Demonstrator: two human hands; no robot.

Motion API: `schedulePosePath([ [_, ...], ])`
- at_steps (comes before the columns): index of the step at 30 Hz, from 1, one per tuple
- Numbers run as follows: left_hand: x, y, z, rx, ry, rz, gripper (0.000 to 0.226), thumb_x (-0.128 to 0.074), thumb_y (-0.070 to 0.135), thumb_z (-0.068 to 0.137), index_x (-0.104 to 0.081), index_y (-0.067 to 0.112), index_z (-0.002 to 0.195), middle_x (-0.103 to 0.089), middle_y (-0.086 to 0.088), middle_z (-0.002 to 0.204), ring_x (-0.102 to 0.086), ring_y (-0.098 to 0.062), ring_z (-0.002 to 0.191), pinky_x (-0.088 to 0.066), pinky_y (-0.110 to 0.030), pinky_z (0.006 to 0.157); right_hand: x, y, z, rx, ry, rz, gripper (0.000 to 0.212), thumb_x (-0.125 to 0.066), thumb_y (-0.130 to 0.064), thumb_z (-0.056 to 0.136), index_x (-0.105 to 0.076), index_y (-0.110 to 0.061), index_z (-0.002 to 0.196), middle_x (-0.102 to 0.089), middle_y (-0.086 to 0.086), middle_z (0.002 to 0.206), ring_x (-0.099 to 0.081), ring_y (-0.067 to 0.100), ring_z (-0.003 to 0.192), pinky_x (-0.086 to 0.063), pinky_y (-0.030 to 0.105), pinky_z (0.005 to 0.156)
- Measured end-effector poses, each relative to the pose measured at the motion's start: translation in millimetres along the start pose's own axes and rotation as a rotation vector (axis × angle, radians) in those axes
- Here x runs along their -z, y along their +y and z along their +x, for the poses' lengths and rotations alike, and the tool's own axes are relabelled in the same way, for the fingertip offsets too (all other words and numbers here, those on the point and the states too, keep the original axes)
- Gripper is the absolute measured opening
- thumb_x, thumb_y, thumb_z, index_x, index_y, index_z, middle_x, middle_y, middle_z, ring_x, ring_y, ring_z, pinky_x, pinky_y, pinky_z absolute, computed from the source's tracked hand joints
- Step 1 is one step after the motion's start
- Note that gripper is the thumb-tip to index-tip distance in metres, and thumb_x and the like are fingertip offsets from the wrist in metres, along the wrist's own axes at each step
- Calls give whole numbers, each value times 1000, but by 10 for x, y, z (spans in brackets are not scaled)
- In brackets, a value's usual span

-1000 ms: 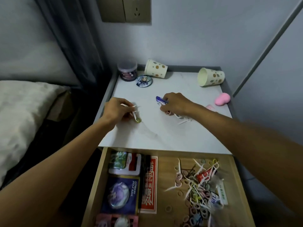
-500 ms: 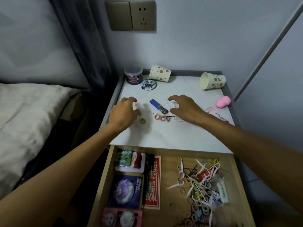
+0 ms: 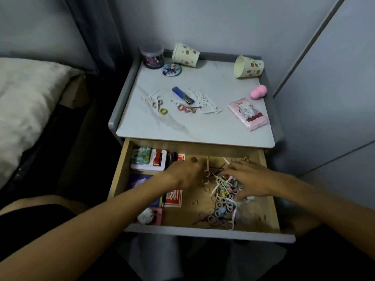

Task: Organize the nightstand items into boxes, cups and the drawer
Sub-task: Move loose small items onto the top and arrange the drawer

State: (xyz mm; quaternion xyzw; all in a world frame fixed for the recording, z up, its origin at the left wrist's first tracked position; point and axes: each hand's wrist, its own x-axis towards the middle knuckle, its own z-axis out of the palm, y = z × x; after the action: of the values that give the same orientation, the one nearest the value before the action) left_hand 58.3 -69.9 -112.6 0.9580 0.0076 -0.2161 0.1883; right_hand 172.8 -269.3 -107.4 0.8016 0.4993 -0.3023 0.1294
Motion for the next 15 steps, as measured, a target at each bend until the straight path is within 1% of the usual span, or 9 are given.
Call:
schedulePosePath([
  [1, -125, 21, 40, 10, -33, 33, 71, -65, 47, 90, -29, 20, 145, -46, -14, 141, -57, -38, 116, -42, -38, 78, -88, -6, 2, -15, -34, -35, 103, -74, -60, 72, -13, -40, 152, -18, -2, 158, -16, 23, 145, -24, 48, 117],
  [2, -223, 42, 71, 11, -78, 51, 86, -71, 48, 85, -21, 21, 149, -37, -14, 148, -54, -38, 120, -43, -40, 81, -166, -28, -1, -21, -55, -67, 113, -75, -65, 68, -4, -42, 153, -8, -1, 161, -7, 27, 148, -16, 53, 120],
  [3, -294, 60, 88, 6, -130, 72, 102, -77, 50, 79, -13, 22, 153, -26, -13, 155, -49, -39, 125, -44, -43, 89, -231, -61, 1, -24, -66, -97, 119, -75, -68, 66, 2, -42, 153, 1, 0, 162, 0, 31, 149, -9, 56, 120],
  [5, -412, 82, 101, -42, -198, 189, 126, -82, 54, 70, 5, 25, 157, -6, -11, 163, -34, -41, 137, -40, -49, 104, -348, -126, 25, -26, -58, -129, 124, -74, -69, 66, 7, -37, 154, 7, 5, 163, 7, 35, 149, 0, 56, 120],
  [7, -490, 88, 93, -98, -180, 321, 128, -80, 50, 74, 14, 24, 156, 4, -12, 164, -23, -41, 143, -37, -51, 108, -424, -174, 73, -46, -20, -115, 122, -72, -68, 69, 7, -33, 155, 6, 9, 163, 6, 36, 149, 2, 54, 119],
  [9, -541, 54, 126, -124, -137, 356, 126, -80, 40, 78, 18, 21, 156, 9, -14, 164, -18, -39, 145, -37, -49, 109, -435, -184, 129, -77, 38, -83, 114, -73, -63, 73, 0, -32, 155, -4, 10, 162, -5, 36, 148, -7, 53, 120],
  [11, -548, -15, 194, -104, -131, 304, 135, -85, 34, 73, 21, 22, 155, 14, -15, 164, -13, -37, 148, -35, -46, 112, -397, -178, 168, -78, 102, -72, 101, -73, -57, 77, -13, -29, 153, -20, 10, 156, -21, 33, 143, -22, 50, 117],
  [13, -546, -68, 288, -117, -119, 233, 135, -86, 31, 72, 20, 24, 156, 17, -14, 164, -15, -35, 148, -37, -44, 110, -346, -151, 200, -57, 153, -86, 88, -73, -50, 80, -22, -27, 149, -30, 7, 151, -30, 29, 139, -30, 47, 113],
  [15, -551, -99, 380, -158, -84, 192, 134, -87, 34, 72, 17, 24, 157, 16, -14, 164, -20, -36, 147, -42, -43, 107, -311, -102, 238, -52, 174, -95, 78, -72, -42, 83, -26, -25, 144, -38, 5, 148, -38, 27, 136, -36, 45, 109],
])
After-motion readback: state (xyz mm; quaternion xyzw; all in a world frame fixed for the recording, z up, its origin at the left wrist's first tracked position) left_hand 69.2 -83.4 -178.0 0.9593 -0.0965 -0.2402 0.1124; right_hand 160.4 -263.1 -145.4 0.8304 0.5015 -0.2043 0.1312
